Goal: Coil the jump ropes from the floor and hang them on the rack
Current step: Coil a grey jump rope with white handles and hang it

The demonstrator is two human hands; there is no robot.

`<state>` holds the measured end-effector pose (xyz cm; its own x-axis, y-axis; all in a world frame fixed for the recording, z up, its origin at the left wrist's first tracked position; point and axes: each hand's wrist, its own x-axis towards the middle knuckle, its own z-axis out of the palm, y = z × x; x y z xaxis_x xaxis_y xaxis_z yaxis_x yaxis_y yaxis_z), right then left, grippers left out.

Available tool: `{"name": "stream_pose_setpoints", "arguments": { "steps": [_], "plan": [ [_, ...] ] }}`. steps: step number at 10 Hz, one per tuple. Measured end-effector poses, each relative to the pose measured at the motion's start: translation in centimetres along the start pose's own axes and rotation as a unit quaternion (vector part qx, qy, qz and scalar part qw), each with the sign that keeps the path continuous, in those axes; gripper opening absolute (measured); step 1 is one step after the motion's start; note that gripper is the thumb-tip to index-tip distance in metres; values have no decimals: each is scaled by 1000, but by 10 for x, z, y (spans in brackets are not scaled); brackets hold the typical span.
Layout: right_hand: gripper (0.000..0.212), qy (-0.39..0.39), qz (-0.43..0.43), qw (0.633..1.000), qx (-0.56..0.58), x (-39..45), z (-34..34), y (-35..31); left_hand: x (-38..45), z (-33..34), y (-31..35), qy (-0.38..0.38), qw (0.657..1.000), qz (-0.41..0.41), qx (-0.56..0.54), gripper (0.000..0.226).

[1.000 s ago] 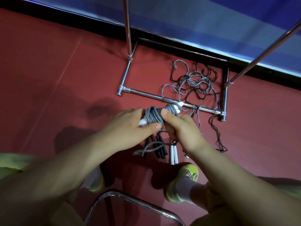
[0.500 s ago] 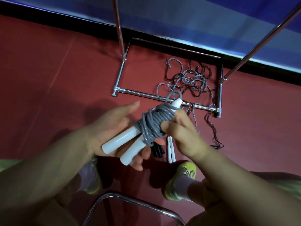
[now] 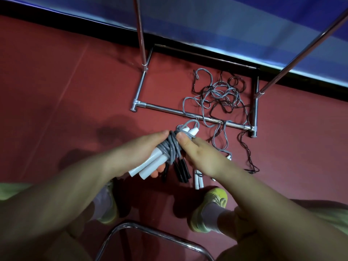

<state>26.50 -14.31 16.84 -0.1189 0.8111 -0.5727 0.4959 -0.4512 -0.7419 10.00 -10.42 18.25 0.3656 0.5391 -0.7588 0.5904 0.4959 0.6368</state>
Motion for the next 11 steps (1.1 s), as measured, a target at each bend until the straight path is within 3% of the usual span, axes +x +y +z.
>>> {"name": "stream_pose_setpoints", "arguments": {
  "steps": [1,2,3,5,7,8,9,10,11],
  "plan": [
    [56,-18,30,999,23,2,4,2,0,1,3,14,998,8,59,47],
    [56,-49,61,997,30,5,3,6,4,1,-6,72,979,25,190,48],
    [65,-53,81,995,11,6,1,7,7,-1,-8,99,971,14,216,46],
    [83,-13,80,997,10,11,-1,11,12,-5,-8,138,961,28,236,68],
    [77,35,48,996,64,16,2,14,12,-4,-6,177,954,58,236,44],
    [80,50,17,994,92,16,4,12,16,-7,-10,149,967,51,202,51],
    [60,58,-27,988,141,15,5,10,18,-10,-11,41,999,21,-2,66],
    [33,50,-71,981,176,11,3,6,15,-11,-5,-78,987,-46,-130,67],
    [28,52,-103,967,226,5,1,2,12,-15,-1,-157,969,-102,-163,80]
  ]
}}
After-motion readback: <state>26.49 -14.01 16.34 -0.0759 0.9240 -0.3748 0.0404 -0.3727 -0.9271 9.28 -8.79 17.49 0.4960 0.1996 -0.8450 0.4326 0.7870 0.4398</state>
